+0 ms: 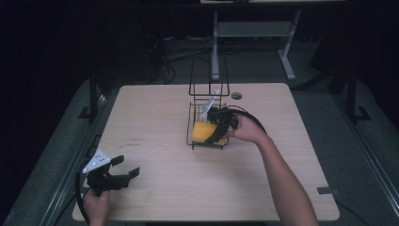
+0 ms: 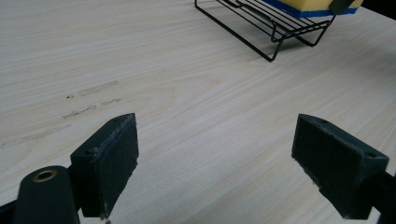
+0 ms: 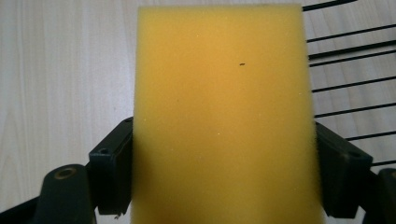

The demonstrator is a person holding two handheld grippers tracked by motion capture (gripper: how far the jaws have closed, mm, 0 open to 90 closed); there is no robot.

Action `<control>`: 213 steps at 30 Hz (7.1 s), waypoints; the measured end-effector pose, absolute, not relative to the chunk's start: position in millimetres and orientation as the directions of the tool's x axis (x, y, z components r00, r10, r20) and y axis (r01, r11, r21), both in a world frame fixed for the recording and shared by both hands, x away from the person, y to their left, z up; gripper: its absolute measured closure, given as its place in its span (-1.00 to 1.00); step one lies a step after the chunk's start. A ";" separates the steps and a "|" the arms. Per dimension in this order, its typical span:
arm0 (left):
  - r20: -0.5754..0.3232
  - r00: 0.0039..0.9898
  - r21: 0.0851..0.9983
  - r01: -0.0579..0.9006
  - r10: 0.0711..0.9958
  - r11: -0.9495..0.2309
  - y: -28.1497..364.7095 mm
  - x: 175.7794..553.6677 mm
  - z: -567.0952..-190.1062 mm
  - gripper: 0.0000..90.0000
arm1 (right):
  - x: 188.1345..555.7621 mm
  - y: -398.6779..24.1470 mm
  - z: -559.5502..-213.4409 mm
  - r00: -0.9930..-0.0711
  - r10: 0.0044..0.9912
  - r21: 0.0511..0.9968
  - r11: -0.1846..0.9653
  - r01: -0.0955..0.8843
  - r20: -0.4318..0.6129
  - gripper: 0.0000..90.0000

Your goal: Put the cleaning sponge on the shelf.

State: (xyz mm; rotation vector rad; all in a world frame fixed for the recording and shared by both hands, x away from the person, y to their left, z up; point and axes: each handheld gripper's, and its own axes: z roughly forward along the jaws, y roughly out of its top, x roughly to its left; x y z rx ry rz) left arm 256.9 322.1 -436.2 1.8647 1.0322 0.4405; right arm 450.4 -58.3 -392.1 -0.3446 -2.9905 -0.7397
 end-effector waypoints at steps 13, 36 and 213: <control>-0.116 0.585 0.853 0.472 0.803 -0.221 320.7 257.2 -436.3 -0.69 | 466.7 -52.9 -391.9 -0.970 0.224 0.454 0.857 0.243 0.096 -0.53; -0.113 0.589 0.858 0.464 0.800 -0.220 319.6 256.7 -436.0 -0.69 | 477.3 -49.2 -413.1 -0.962 0.252 0.413 0.869 0.272 0.104 -0.54; -0.081 0.621 0.846 0.457 0.780 -0.276 305.3 255.2 -436.9 -0.69 | 342.7 -159.1 -422.0 -0.937 0.347 0.632 0.733 0.253 -0.028 -0.67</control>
